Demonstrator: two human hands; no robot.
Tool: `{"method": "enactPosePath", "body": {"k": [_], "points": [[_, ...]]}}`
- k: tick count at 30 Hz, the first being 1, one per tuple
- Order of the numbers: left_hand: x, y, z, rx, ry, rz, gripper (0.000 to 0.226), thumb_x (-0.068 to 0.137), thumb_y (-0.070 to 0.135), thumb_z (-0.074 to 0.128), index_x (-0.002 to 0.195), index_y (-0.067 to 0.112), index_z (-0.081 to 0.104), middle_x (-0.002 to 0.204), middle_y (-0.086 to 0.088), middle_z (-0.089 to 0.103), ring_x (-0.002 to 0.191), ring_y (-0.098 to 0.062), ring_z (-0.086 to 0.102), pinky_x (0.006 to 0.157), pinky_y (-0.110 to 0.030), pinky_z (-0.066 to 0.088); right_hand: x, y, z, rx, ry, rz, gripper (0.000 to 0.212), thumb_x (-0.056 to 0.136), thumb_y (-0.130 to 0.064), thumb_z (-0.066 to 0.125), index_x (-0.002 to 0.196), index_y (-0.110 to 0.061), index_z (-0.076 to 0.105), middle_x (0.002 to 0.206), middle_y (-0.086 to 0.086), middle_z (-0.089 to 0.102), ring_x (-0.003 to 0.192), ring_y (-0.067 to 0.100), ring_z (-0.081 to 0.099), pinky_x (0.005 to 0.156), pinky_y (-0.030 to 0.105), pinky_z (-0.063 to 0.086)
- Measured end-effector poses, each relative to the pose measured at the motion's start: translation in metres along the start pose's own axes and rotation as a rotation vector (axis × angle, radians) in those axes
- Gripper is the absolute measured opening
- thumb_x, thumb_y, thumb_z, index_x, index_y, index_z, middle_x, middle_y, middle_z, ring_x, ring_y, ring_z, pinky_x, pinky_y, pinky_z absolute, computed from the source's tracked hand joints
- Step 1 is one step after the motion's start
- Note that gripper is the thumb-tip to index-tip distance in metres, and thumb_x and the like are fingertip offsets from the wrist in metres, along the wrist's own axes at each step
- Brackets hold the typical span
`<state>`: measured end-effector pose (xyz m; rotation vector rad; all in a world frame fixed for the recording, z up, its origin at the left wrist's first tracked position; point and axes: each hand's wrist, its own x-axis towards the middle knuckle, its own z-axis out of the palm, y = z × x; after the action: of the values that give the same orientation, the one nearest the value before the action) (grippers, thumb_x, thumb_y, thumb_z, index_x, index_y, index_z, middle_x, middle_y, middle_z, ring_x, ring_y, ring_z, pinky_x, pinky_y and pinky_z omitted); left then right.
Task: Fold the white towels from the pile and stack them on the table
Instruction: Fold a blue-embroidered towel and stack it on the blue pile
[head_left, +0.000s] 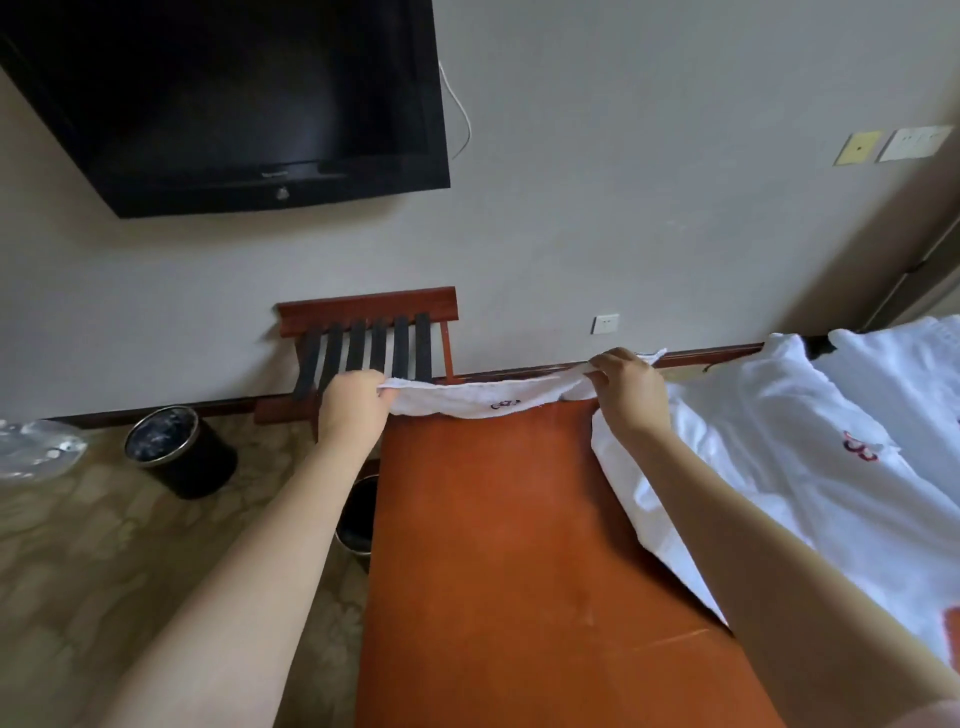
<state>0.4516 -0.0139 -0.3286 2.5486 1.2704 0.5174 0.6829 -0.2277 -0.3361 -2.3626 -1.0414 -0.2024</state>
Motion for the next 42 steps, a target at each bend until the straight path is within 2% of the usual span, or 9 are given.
{"method": "enactPosePath", "body": {"k": [4,10,13,18,23,29,33,36,42], "points": [[-0.060,-0.012,0.011,0.061,-0.064,-0.036,0.023,0.095,0.019,0.053,0.075,0.012,0.062,0.065,-0.003,0.054,0.060,-0.016,0.049,0.045,-0.021,0.029,-0.060,0.011,0.002,-0.030,-0.077,0.017,0.019,0.092,-0.013,0.054,0.095,-0.003,0.070,0.101,0.012,0.065,0.088,0.036,0.061,0.066,0.037,0.045],[-0.146,-0.027,0.033,0.052,-0.253,-0.104,0.037,0.096,0.019,0.049,0.060,0.010,0.045,0.070,-0.017,0.056,0.075,-0.037,0.059,0.056,-0.034,0.037,-0.145,0.038,0.020,-0.170,-0.322,-0.017,0.017,0.090,-0.011,0.050,0.084,-0.007,0.065,0.083,0.006,0.058,0.078,0.030,0.061,0.054,0.030,0.037],[-0.184,-0.025,0.044,0.089,-0.300,-0.117,0.032,0.095,0.018,0.048,0.065,0.006,0.050,0.079,-0.023,0.061,0.079,-0.038,0.059,0.064,-0.038,0.042,-0.178,0.051,0.027,-0.198,-0.420,0.003,0.013,0.083,-0.006,0.051,0.077,-0.006,0.062,0.079,0.003,0.055,0.075,0.028,0.060,0.052,0.028,0.031],[-0.239,-0.020,0.057,0.111,-0.395,-0.204,0.032,0.097,0.018,0.046,0.086,-0.009,0.061,0.092,-0.025,0.063,0.090,-0.039,0.060,0.077,-0.043,0.044,-0.219,0.067,0.028,-0.222,-0.503,0.021,0.015,0.085,-0.010,0.051,0.081,-0.007,0.066,0.083,0.004,0.060,0.073,0.027,0.058,0.056,0.030,0.041],[-0.278,-0.022,0.059,0.165,-0.458,-0.229,0.041,0.098,0.016,0.044,0.057,0.012,0.038,0.062,-0.003,0.039,0.067,-0.029,0.049,0.056,-0.034,0.033,-0.259,0.067,0.020,-0.235,-0.522,0.023,0.019,0.091,-0.021,0.051,0.083,-0.012,0.066,0.084,-0.001,0.061,0.074,0.023,0.060,0.053,0.027,0.041],[-0.326,-0.050,0.062,0.172,-0.479,-0.210,0.031,0.097,0.022,0.045,0.069,0.015,0.058,0.068,0.000,0.051,0.060,-0.016,0.048,0.046,-0.024,0.028,-0.314,0.060,0.004,-0.285,-0.519,0.015,0.023,0.094,-0.027,0.051,0.084,-0.015,0.067,0.085,-0.002,0.062,0.075,0.020,0.059,0.053,0.025,0.036],[-0.361,-0.060,0.059,0.218,-0.482,-0.173,0.036,0.096,0.022,0.046,0.060,0.021,0.049,0.061,0.005,0.045,0.056,-0.012,0.043,0.043,-0.023,0.024,-0.348,0.052,-0.008,-0.307,-0.520,0.012,0.020,0.092,-0.023,0.053,0.083,-0.014,0.069,0.083,-0.001,0.062,0.073,0.021,0.058,0.054,0.025,0.041],[-0.387,-0.062,0.052,0.263,-0.491,-0.142,0.030,0.096,0.023,0.044,0.071,0.017,0.059,0.066,0.005,0.049,0.058,-0.012,0.046,0.045,-0.023,0.028,-0.375,0.051,-0.017,-0.346,-0.533,0.012,0.019,0.090,-0.021,0.052,0.084,-0.014,0.069,0.082,-0.001,0.062,0.073,0.021,0.058,0.054,0.025,0.043],[-0.441,-0.061,0.046,0.277,-0.521,-0.103,0.033,0.097,0.024,0.043,0.065,0.021,0.052,0.066,0.005,0.050,0.057,-0.009,0.045,0.046,-0.022,0.027,-0.431,0.054,-0.030,-0.375,-0.563,0.039,0.016,0.086,-0.017,0.053,0.079,-0.014,0.067,0.079,-0.002,0.061,0.066,0.019,0.052,0.048,0.024,0.034]]}}
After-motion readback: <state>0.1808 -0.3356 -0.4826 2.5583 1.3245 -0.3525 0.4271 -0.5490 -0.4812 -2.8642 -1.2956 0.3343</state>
